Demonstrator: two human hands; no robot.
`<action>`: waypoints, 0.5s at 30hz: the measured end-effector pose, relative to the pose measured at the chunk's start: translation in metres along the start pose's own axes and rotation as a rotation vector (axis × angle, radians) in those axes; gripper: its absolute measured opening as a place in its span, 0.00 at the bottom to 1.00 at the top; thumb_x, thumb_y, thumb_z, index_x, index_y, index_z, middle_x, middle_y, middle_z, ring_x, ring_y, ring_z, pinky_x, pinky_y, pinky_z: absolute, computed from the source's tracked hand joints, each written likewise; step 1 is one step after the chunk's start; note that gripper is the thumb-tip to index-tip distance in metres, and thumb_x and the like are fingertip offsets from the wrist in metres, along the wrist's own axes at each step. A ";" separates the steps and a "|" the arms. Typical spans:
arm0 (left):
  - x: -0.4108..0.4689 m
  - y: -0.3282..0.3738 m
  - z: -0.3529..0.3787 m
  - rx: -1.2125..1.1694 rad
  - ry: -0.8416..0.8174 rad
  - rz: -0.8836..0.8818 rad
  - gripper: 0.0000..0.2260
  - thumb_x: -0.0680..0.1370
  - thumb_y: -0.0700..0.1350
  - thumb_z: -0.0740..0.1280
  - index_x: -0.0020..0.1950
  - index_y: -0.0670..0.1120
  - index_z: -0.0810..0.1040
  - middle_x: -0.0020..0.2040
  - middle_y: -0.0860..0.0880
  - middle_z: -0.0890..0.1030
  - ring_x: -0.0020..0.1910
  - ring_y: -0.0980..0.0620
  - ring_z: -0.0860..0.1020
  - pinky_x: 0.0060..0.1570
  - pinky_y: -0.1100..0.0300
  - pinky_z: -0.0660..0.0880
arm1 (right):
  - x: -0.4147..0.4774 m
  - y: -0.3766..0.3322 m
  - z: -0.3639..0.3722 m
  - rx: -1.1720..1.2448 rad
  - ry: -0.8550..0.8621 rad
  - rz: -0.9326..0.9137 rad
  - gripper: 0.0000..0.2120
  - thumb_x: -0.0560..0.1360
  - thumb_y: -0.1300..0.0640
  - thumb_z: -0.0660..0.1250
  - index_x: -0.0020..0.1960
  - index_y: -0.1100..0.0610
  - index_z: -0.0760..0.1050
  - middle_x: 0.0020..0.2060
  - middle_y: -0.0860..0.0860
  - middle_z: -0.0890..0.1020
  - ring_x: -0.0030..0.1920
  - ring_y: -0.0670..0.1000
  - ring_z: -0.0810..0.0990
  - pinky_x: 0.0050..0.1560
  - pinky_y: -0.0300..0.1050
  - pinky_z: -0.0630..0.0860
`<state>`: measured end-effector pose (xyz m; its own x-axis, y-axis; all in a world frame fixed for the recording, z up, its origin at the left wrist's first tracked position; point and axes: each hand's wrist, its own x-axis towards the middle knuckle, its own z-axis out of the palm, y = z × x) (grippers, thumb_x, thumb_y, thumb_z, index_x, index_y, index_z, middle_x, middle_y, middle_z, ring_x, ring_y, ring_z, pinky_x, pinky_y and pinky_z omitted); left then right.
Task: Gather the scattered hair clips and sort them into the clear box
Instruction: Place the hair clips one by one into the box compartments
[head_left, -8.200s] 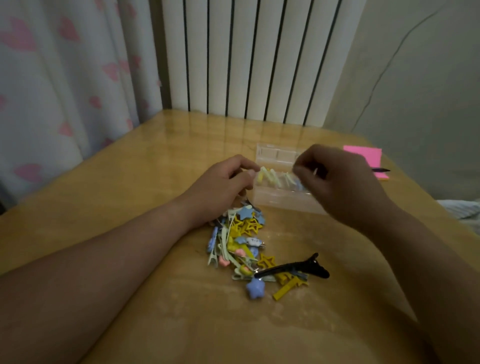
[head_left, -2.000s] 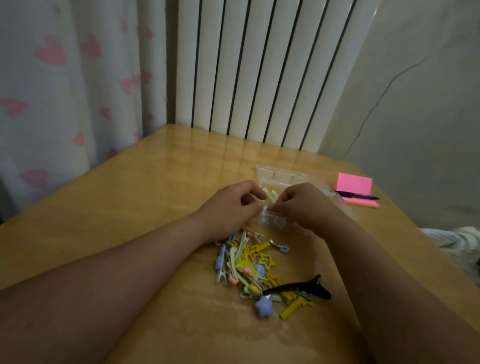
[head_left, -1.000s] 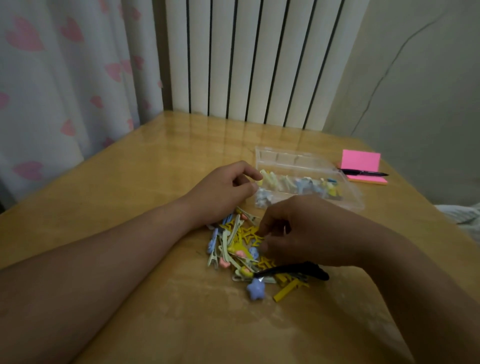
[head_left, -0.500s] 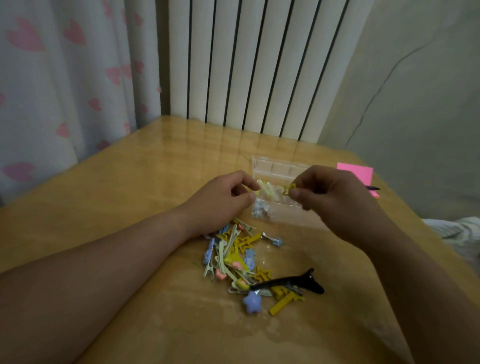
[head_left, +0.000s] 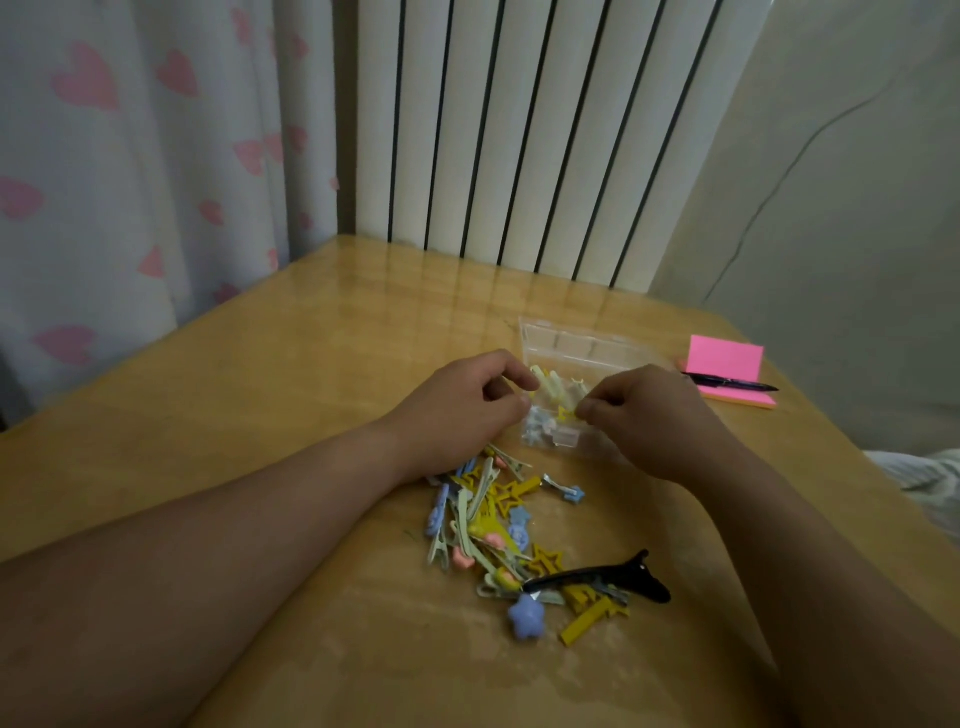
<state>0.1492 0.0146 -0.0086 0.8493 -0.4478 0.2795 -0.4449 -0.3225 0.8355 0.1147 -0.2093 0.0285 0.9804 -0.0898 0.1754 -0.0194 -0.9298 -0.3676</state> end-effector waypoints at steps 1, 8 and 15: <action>0.000 0.000 0.000 0.001 -0.001 0.000 0.06 0.85 0.47 0.68 0.61 0.53 0.82 0.47 0.45 0.82 0.49 0.39 0.80 0.51 0.41 0.78 | -0.001 0.002 0.000 0.025 -0.004 0.012 0.09 0.82 0.50 0.69 0.53 0.51 0.87 0.45 0.47 0.87 0.43 0.46 0.83 0.47 0.47 0.81; -0.001 0.002 0.000 0.015 0.003 -0.017 0.06 0.84 0.47 0.68 0.60 0.54 0.82 0.44 0.51 0.81 0.49 0.40 0.81 0.53 0.41 0.79 | -0.019 0.005 -0.004 0.141 0.176 -0.074 0.08 0.82 0.49 0.69 0.50 0.50 0.86 0.38 0.44 0.84 0.37 0.44 0.80 0.39 0.44 0.75; -0.001 0.002 -0.001 0.026 0.011 -0.009 0.06 0.84 0.47 0.69 0.60 0.54 0.82 0.47 0.45 0.83 0.49 0.42 0.82 0.55 0.40 0.80 | -0.045 -0.011 -0.015 0.189 0.064 -0.287 0.05 0.81 0.48 0.70 0.50 0.46 0.85 0.39 0.41 0.84 0.40 0.40 0.81 0.42 0.42 0.77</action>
<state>0.1473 0.0153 -0.0065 0.8561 -0.4360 0.2776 -0.4449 -0.3481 0.8252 0.0673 -0.2007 0.0385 0.9263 0.1384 0.3505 0.2979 -0.8386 -0.4561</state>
